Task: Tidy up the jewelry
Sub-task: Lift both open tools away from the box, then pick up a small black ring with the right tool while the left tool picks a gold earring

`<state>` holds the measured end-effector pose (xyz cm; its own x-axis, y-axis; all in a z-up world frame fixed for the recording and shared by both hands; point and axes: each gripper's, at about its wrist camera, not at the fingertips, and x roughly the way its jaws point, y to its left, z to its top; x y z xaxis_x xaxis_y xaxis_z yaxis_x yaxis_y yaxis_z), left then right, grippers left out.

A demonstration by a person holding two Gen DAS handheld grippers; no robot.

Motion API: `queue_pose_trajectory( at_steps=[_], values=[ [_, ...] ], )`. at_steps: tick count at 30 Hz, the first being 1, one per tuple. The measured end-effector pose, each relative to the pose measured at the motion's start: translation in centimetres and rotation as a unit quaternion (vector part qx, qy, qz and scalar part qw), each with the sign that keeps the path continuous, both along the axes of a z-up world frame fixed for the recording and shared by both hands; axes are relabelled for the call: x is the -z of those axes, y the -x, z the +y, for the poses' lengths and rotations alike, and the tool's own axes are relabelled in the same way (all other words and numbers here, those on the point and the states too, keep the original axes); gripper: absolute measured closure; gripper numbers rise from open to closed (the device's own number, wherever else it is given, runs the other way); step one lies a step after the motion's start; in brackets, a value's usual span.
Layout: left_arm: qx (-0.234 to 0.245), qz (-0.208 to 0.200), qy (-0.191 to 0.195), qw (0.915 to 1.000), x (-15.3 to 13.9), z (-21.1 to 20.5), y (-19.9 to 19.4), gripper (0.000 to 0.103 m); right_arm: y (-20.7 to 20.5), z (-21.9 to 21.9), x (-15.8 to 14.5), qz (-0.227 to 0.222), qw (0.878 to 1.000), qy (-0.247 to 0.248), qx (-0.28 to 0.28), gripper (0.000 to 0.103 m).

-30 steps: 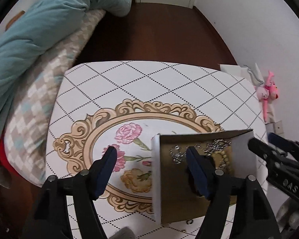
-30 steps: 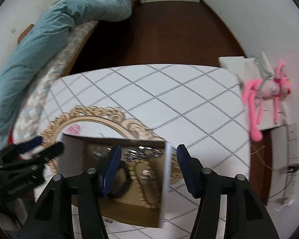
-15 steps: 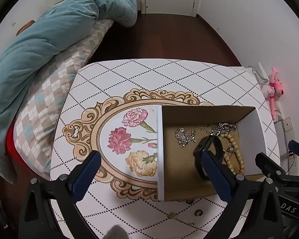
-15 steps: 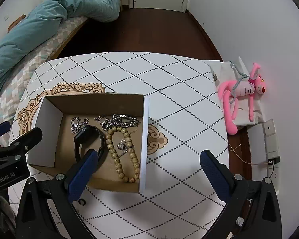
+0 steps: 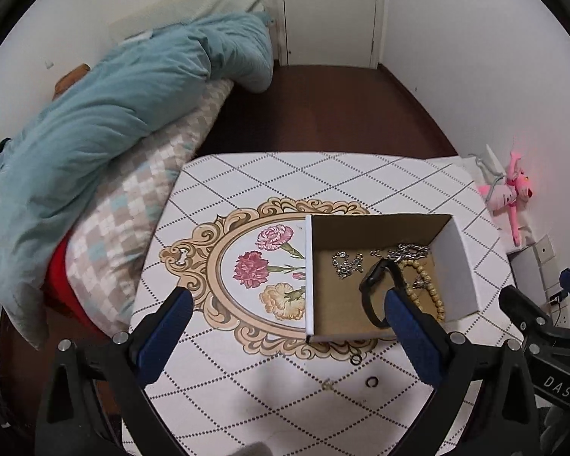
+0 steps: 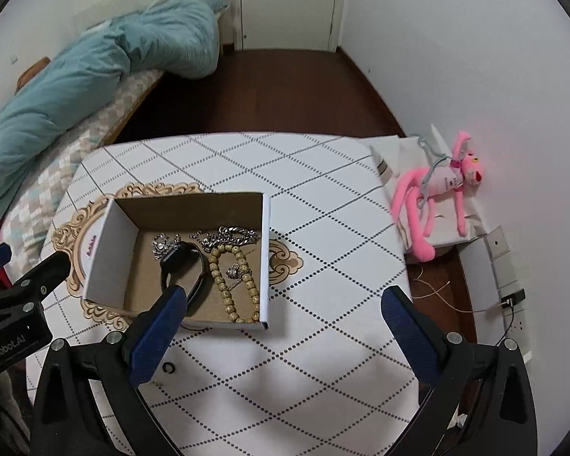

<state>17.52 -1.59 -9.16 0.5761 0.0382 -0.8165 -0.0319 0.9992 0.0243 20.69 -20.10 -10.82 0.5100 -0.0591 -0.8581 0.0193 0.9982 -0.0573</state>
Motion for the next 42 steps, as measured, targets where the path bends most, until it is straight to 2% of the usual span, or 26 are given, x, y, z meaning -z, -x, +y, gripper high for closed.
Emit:
queue_pose_trajectory(
  at_steps=[11,15,19,23,29,31,36,42],
  values=[
    [0.012,-0.044,0.023,0.9987,-4.7,-0.4,3.8,0.000,4.4,-0.6,-6.0,-0.072,0.997,0.002,0.016,0.000],
    [0.016,-0.052,0.023,0.9983,-5.9,-0.5,4.8,0.000,5.5,-0.9,-7.1,-0.082,0.996,-0.008,0.020,0.000],
    [0.003,-0.043,0.007,0.9991,-5.4,-0.4,4.7,0.000,6.0,-1.2,-7.2,-0.079,0.996,-0.027,0.025,0.000],
    [-0.003,-0.008,0.008,0.9999,-2.6,0.4,4.2,0.000,5.9,-0.9,-4.8,-0.043,0.998,-0.037,0.018,0.000],
    [-0.023,0.061,-0.017,0.9977,4.0,2.0,4.2,0.000,5.5,1.0,2.6,0.036,0.997,-0.070,-0.007,0.001],
    [-0.029,0.086,-0.029,0.9955,6.6,2.6,4.4,0.000,5.3,2.1,5.3,0.059,0.995,-0.084,-0.017,0.014],
    [-0.047,0.133,-0.043,0.9891,11.1,4.4,5.1,0.000,4.4,4.8,10.2,0.097,0.989,-0.108,-0.036,0.037],
    [-0.066,0.156,-0.043,0.9846,13.2,6.1,5.8,0.000,3.0,8.0,13.1,0.110,0.986,-0.111,-0.062,0.045]
  ],
)
